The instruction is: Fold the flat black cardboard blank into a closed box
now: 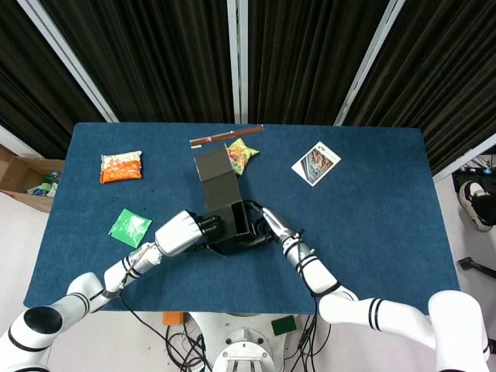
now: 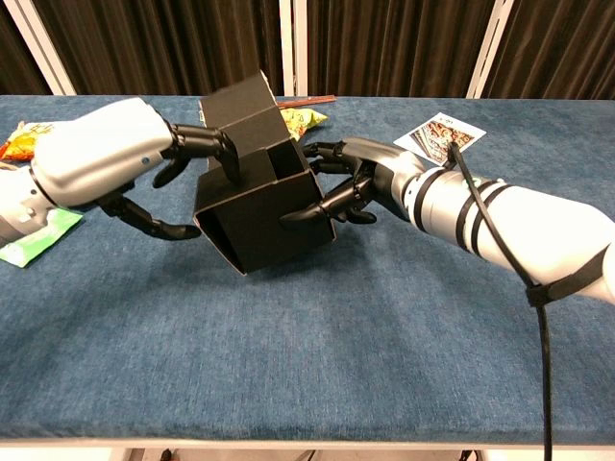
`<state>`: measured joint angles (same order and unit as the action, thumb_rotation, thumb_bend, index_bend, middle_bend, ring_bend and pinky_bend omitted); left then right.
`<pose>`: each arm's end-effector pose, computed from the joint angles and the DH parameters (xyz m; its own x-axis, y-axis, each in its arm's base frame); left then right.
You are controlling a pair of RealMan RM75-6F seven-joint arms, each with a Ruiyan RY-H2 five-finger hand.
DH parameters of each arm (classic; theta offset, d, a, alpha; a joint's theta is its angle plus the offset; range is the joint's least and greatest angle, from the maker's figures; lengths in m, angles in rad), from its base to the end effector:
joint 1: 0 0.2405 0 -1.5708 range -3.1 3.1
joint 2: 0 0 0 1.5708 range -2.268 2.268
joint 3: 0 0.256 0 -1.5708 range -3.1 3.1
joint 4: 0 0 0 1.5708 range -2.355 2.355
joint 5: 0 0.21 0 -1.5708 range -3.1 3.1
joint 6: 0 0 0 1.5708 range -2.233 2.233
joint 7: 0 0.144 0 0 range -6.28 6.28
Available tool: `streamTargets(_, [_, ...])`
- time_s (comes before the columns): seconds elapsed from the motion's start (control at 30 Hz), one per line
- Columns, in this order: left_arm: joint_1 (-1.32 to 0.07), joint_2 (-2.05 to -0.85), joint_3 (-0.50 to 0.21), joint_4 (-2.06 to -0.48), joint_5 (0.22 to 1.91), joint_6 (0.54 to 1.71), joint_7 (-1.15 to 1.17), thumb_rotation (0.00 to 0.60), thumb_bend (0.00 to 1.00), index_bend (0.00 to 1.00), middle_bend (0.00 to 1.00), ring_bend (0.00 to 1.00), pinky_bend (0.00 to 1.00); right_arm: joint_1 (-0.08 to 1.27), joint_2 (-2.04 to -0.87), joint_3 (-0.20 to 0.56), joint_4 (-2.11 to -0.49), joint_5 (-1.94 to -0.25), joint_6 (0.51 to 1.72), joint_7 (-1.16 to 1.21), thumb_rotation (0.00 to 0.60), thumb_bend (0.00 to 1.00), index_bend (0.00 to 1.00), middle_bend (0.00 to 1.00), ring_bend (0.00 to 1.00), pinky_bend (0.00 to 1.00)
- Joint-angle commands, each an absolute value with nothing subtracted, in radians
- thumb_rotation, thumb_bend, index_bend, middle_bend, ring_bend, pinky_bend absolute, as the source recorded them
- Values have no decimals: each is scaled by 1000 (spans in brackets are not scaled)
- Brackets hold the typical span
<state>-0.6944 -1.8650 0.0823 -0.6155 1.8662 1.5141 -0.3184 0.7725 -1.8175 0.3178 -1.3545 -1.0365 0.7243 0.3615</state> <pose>-0.1841 0.3146 -0.0419 0.4104 -0.0734 0.9090 0.5013 -0.8145 -0.2921 -0.0929 -0.3304 -0.1017 -0.3860 -0.6109 0.6912 -0.8852 0.0344 -0.4639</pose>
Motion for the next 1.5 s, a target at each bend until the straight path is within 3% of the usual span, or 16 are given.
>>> streamTargets(0.03, [-690,-1889,99,-586,1862,1495,-325,600,130,390,347,737,913,764,-1845,306,-1314,-1069,741,380,600,163,228,369,762,1000])
streamTargets(0.47, [-703,-1923,116,-577,1849,1466,-304,600,127,378,346,735,911,729,-1891,259,-1201,-1244,793,539,600,174,229,364,760,1000])
streamTargets(1.07, [-756,-1836,144,-755,1854,1332,-112,600,128,392,351,735,906,723,-1915,216,-1122,-1348,835,631,600,176,228,361,757,1000])
streamTargets(1.37, [-753,-1833,135,-750,1870,1386,-55,600,139,600,548,751,909,721,-1916,204,-1116,-1383,859,683,600,176,230,358,757,1000])
streamTargets(1.5, [-750,-1848,131,-705,1875,1418,-57,600,137,631,588,756,911,723,-1921,202,-1110,-1394,867,712,600,176,230,356,757,1000])
